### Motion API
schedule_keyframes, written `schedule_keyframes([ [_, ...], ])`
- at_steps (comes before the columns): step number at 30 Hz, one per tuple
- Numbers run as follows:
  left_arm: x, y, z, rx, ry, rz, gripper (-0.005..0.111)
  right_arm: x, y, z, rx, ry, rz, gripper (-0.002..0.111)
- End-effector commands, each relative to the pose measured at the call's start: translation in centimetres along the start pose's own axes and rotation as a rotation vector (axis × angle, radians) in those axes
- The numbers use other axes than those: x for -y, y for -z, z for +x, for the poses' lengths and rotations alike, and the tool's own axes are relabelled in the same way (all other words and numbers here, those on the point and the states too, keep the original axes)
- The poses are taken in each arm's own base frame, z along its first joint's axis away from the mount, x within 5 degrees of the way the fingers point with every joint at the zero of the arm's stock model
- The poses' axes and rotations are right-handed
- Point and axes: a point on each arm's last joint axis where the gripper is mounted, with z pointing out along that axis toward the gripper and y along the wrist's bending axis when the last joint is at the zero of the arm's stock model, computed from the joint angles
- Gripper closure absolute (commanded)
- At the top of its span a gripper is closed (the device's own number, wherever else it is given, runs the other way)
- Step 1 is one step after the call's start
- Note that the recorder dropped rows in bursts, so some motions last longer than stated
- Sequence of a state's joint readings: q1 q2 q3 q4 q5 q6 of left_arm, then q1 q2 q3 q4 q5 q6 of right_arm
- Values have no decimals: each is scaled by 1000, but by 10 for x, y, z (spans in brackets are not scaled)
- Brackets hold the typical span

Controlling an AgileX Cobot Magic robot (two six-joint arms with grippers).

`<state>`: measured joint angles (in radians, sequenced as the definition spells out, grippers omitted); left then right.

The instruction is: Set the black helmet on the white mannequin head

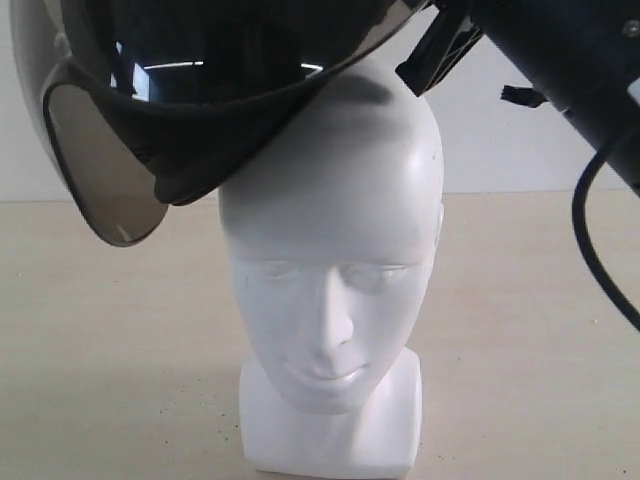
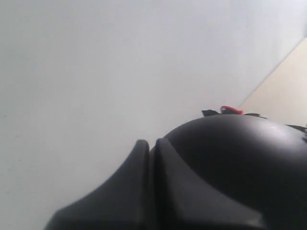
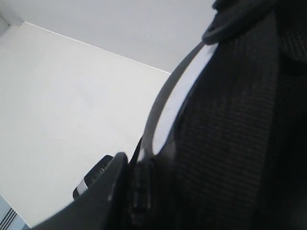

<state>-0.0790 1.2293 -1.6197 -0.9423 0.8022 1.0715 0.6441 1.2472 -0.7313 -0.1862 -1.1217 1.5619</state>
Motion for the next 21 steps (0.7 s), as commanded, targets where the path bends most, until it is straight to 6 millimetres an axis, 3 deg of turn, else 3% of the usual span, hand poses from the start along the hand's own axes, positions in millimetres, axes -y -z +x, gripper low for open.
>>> schedule_keyframes([
  [1,-7,-10,9,9,66,108,102,-32,2,-12,52,72,-164,108],
  [13,-9,-38,31,26,67,316,102,-34,2,-12,51,83,-168,108],
  [21,-8,-39,30,69,69,351,102,-34,2,-12,56,134,-167,108],
])
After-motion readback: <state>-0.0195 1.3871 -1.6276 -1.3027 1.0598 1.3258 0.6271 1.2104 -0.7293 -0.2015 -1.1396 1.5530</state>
